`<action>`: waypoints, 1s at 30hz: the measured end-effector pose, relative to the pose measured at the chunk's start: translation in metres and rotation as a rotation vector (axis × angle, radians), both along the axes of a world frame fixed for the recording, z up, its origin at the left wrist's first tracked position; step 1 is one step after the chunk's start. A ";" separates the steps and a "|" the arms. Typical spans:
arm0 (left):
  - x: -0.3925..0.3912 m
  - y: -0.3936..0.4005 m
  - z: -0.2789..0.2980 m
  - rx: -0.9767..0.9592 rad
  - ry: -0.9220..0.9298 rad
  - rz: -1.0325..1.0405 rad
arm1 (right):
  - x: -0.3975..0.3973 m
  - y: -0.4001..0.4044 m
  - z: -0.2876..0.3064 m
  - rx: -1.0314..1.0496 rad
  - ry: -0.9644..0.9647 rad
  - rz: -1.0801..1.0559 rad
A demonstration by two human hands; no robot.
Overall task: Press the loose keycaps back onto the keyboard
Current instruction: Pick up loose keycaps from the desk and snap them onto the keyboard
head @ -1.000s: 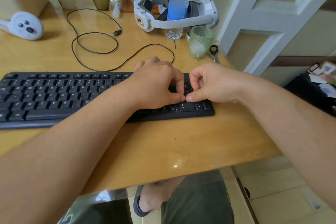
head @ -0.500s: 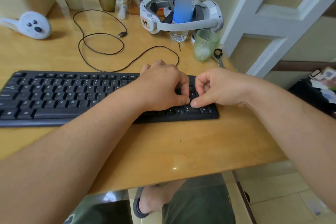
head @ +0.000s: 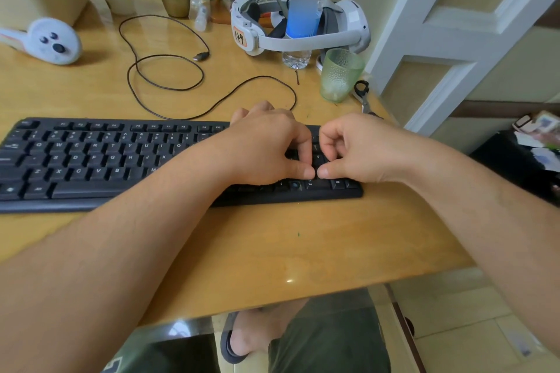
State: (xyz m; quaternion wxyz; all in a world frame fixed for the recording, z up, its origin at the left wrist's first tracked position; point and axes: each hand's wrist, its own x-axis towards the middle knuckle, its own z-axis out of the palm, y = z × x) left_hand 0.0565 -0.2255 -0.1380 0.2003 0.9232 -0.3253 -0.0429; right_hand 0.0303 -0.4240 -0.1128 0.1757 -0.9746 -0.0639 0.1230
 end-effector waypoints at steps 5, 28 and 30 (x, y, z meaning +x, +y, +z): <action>-0.005 -0.006 0.002 -0.005 0.000 0.075 | 0.002 0.003 -0.003 0.024 -0.015 -0.040; 0.012 0.010 0.005 -0.171 0.083 0.132 | 0.003 -0.026 -0.021 0.552 0.039 -0.225; 0.011 0.005 0.003 -0.159 0.068 0.129 | -0.001 -0.022 -0.020 0.477 0.038 -0.182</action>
